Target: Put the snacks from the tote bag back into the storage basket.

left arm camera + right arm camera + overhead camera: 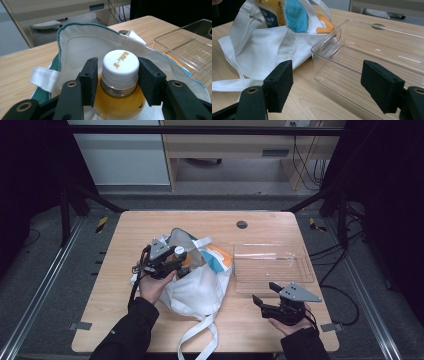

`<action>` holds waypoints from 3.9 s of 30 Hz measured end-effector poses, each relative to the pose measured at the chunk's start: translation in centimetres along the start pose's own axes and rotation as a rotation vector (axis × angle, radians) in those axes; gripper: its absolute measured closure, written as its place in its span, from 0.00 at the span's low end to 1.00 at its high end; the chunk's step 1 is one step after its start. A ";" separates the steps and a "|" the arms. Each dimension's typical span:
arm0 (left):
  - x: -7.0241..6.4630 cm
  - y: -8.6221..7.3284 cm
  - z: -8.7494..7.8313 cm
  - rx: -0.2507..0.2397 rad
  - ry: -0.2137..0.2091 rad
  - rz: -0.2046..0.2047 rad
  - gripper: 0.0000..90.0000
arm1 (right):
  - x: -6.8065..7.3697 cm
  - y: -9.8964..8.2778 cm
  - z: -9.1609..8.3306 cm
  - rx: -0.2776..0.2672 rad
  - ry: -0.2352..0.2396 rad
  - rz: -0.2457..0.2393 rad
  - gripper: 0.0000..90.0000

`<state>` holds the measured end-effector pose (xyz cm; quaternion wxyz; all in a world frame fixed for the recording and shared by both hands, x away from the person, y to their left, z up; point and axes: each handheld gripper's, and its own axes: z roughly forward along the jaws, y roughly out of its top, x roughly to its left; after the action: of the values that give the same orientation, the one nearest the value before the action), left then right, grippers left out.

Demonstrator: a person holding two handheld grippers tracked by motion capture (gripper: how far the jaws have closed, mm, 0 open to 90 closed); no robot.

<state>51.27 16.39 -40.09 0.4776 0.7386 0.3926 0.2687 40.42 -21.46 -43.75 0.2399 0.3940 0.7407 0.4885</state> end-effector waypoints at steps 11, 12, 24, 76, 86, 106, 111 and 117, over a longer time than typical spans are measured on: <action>-0.4 -0.3 0.2 -0.031 0.020 0.002 0.64 | 0.1 0.0 0.1 0.007 -0.001 -0.006 0.29; -0.4 -0.3 0.1 -0.032 0.021 0.002 0.64 | 0.1 -0.1 0.1 0.009 0.000 -0.003 0.29; -0.4 -0.2 0.1 -0.033 0.027 -0.015 0.65 | 0.0 -0.2 0.4 0.020 0.003 -0.006 0.29; -0.8 5.4 -7.5 -0.139 -0.013 -0.019 0.65 | 0.1 -0.3 0.4 0.020 0.010 -0.011 0.28; -1.9 5.9 -8.2 -0.140 -0.036 -0.003 0.65 | 0.1 -0.2 0.4 0.017 0.014 -0.006 0.28; -3.9 7.6 -8.8 -0.159 -0.071 0.022 0.65 | 0.2 -0.3 0.3 0.017 0.008 -0.006 0.26; -4.6 8.4 -8.8 -0.164 -0.081 0.024 0.65 | 0.2 -0.4 0.3 0.015 0.008 -0.006 0.25; -5.3 9.3 -8.7 -0.172 -0.087 0.033 0.65 | 0.2 -0.4 0.2 0.013 0.007 -0.010 0.23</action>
<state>44.72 14.07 -28.19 0.5515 0.7122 0.3349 0.2767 40.32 -21.27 -44.16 0.2373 0.3901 0.7466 0.4839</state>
